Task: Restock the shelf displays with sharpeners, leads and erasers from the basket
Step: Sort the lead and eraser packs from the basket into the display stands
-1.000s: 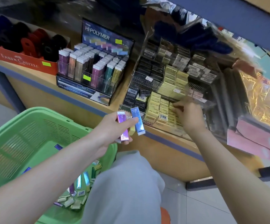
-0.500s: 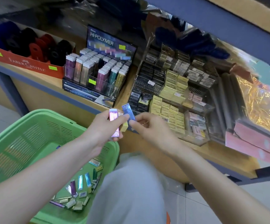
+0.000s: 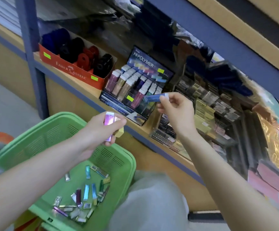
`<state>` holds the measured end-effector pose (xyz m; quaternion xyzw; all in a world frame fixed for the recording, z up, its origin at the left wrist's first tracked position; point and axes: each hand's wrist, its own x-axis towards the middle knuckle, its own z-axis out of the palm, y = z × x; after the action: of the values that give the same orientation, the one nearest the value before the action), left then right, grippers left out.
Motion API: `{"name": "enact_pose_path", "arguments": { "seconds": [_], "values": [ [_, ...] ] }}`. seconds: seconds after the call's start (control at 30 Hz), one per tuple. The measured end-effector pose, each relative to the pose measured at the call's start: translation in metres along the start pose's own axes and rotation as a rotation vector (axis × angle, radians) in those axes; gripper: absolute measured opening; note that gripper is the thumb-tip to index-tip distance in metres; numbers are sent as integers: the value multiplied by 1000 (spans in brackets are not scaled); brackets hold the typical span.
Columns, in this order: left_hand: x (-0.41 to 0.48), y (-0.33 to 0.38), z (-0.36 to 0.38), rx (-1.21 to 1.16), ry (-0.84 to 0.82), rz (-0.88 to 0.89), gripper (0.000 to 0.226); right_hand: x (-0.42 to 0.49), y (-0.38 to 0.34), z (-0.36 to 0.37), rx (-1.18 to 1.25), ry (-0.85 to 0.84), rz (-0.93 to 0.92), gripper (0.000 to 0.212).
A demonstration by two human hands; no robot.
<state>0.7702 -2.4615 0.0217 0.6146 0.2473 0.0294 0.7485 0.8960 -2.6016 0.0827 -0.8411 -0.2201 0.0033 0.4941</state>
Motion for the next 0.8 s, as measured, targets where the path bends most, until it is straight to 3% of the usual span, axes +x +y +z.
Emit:
{"name": "enact_pose_path", "arguments": {
  "seconds": [0.37, 0.8],
  "values": [
    [11, 16, -41, -99, 59, 37, 15, 88, -24, 62, -228, 96, -256, 4],
    [24, 34, -62, -187, 94, 37, 15, 138, -28, 106, -522, -154, -312, 7]
  ]
}}
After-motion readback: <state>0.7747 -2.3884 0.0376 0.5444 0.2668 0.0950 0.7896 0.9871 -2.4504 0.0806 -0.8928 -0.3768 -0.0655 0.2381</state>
